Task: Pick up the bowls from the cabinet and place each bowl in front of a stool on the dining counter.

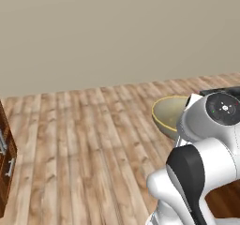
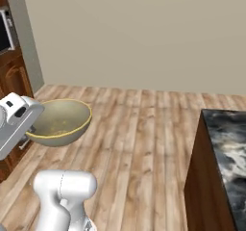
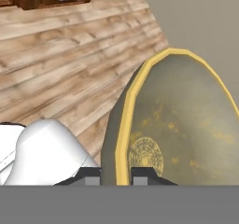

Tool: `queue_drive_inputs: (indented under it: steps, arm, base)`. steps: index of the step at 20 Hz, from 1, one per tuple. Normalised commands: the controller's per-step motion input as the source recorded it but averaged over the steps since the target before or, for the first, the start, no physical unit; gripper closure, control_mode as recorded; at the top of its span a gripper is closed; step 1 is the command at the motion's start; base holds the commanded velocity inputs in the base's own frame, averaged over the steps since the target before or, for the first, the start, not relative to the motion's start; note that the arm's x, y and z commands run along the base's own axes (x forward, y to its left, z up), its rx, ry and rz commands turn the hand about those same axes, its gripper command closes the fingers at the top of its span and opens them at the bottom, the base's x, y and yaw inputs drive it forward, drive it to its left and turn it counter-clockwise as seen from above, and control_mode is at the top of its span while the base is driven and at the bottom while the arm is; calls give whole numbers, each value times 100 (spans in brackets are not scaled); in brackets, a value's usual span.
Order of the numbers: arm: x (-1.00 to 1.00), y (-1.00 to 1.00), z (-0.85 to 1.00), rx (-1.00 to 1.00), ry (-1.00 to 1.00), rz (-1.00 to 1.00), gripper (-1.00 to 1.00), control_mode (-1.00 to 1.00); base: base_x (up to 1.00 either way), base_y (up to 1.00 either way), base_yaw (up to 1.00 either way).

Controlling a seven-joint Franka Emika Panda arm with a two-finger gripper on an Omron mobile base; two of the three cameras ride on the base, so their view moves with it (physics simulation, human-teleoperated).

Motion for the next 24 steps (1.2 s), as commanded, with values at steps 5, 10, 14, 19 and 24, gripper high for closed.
queue_drive_inputs:
  steps: [5,10,14,19,24]
  arm:
    - [0,0,0,0,0,0,100,100]
    - [0,0,0,0,0,0,100,100]
    - [0,0,0,0,0,0,100,100]
    - [0,0,0,0,0,0,100,100]
    - [0,0,0,0,0,0,100,100]
  base:
    - [100,30,-7]
    - [100,35,-9]
    - [100,42,-10]
    - [100,36,-9]
    - [100,30,-21]
